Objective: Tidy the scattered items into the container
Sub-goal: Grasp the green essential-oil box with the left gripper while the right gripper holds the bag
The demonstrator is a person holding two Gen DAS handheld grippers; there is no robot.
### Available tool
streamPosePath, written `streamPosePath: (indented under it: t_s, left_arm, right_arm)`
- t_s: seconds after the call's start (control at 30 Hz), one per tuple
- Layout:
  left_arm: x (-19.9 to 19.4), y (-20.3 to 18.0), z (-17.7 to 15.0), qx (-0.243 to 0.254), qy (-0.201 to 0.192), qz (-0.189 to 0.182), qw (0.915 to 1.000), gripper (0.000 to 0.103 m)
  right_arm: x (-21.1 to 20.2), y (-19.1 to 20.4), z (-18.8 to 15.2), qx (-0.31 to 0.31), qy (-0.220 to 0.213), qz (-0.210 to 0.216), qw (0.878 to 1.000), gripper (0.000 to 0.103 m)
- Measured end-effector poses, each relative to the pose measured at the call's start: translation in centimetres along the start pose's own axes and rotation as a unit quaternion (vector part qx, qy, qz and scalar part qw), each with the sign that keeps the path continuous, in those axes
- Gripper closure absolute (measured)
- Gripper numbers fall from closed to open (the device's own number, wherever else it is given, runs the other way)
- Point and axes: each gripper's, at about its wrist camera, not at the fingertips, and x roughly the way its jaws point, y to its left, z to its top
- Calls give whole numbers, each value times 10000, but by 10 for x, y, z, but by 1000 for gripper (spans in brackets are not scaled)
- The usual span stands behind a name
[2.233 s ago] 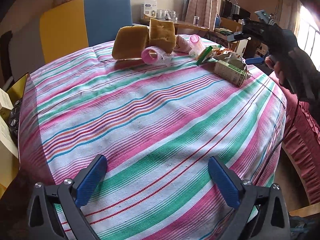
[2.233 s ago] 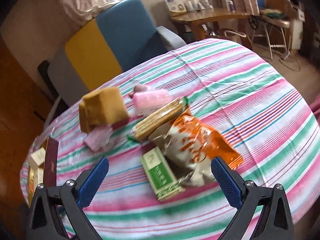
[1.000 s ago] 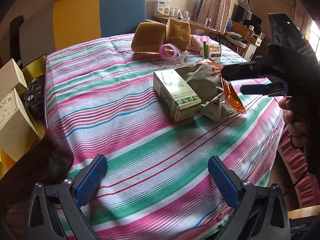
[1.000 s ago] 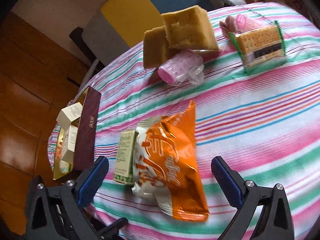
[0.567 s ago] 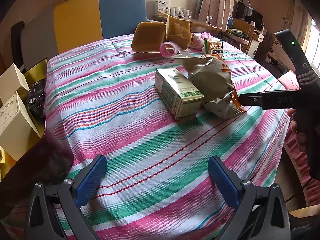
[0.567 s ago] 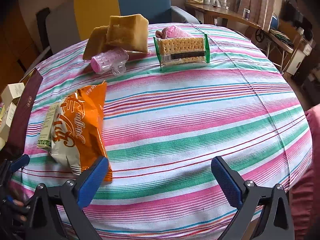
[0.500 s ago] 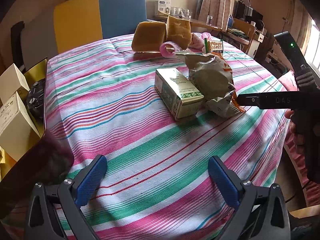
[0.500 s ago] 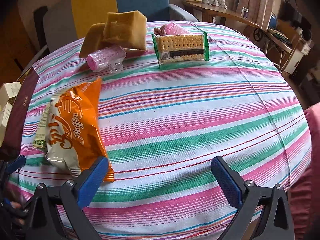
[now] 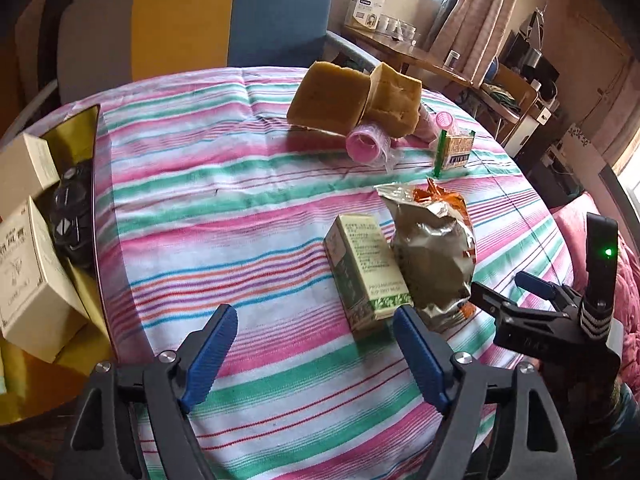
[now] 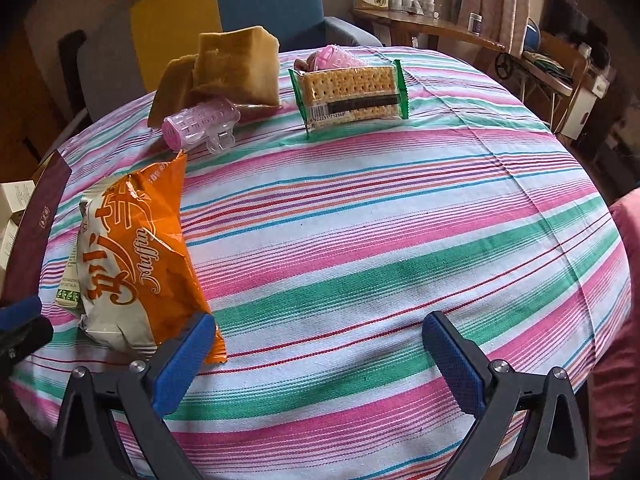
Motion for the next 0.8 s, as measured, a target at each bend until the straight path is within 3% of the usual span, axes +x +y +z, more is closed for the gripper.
streamPosePath:
  t_s: [0.17, 0.27, 0.7, 0.8]
  left_arm:
    - [12, -17, 17, 208, 75, 199, 9996, 22]
    - [24, -19, 23, 216, 213, 301, 9991, 29]
    - [54, -17, 44, 254, 461, 473, 9975, 29]
    - [62, -11, 40, 288, 556, 524, 9967, 43]
  right_arm:
    - [-1, 1, -4, -58, -153, -15, 9999, 0]
    - [-1, 0, -6, -79, -211, 12, 9997, 0]
    - [0, 0, -6, -71, -318, 41, 9995, 0]
    - [1, 0, -5, -53, -308, 36, 9995, 0]
